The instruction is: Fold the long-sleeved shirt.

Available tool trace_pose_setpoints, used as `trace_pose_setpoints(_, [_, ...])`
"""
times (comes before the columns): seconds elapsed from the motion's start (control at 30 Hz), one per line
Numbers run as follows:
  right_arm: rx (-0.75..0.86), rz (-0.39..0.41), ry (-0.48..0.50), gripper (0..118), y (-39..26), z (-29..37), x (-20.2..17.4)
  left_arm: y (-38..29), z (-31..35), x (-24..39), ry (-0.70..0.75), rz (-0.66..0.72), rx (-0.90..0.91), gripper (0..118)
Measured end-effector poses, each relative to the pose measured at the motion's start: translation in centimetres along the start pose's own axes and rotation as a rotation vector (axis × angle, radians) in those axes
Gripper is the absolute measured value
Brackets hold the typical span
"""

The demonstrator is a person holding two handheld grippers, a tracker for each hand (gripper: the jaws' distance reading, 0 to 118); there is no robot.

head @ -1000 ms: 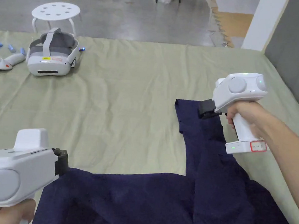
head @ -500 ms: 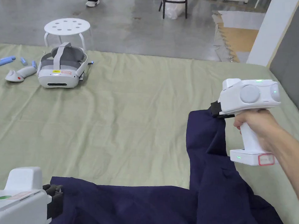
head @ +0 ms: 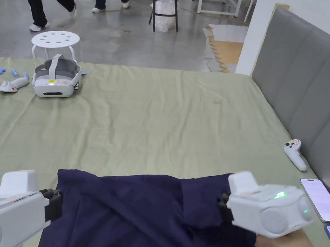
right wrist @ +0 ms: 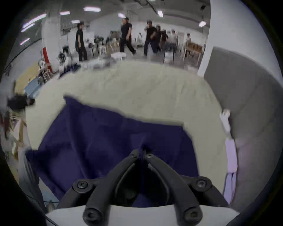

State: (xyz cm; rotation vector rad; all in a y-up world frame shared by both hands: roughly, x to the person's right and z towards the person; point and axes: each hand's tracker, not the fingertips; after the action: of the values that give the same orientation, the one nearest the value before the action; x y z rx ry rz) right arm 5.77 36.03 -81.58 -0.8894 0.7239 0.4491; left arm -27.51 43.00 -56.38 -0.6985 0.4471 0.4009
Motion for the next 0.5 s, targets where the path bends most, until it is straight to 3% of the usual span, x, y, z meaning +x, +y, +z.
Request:
trace_pose_setpoints(0.13, [-0.19,-0.039,-0.044,2,-3.6,-6.1,0.2,-1.0,1.1,0.6,-0.01,-0.007,-0.009,4])
trace_pose_setpoints(0.17, [-0.141,-0.055,-0.027,2,-3.9,-6.2,0.4,-1.2,1.4,0.7,-0.012,-0.008,-0.009,4])
trace_pose_setpoints(0.2, [-0.064,-0.086,-0.01,9,-3.2,-4.7,0.5,-1.3,1.6,0.9,-0.015,-0.01,-0.01,4])
trace_pose_setpoints(0.23, [-0.066,-0.098,-0.014,29,-2.7,-3.4,0.6,-1.5,1.8,1.0,-0.013,-0.012,-0.012,4])
trace_pose_setpoints(0.27, [-0.054,-0.122,-0.02,64,-2.4,-1.8,0.7,-1.6,1.9,1.1,-0.014,-0.015,-0.014,4])
trace_pose_setpoints(0.3, [-0.029,-0.137,-0.038,109,-2.3,-0.1,0.9,-1.7,1.9,1.2,-0.019,-0.021,-0.014,4])
trace_pose_setpoints(0.33, [-0.002,-0.151,-0.039,118,-2.3,1.5,1.1,-1.7,1.8,1.4,-0.022,-0.022,-0.015,4])
trace_pose_setpoints(0.37, [0.035,-0.165,-0.036,116,-2.4,3.1,1.4,-1.6,1.7,1.5,-0.023,-0.023,-0.017,4])
trace_pose_setpoints(0.4, [0.084,-0.184,-0.01,96,-2.7,4.1,1.9,-1.5,1.3,1.5,-0.025,-0.023,-0.02,4])
trace_pose_setpoints(0.43, [0.087,-0.208,0.002,57,-2.6,5.3,2.3,-1.2,0.8,1.6,-0.025,-0.019,-0.023,4])
trace_pose_setpoints(0.47, [0.066,-0.217,0.002,4,-2.5,6.1,2.5,-0.6,0.0,1.5,-0.028,-0.014,-0.03,4])
trace_pose_setpoints(0.5, [0.051,-0.229,-0.001,5,-2.5,6.5,2.7,0.1,-1.0,1.4,-0.028,-0.005,-0.032,4])
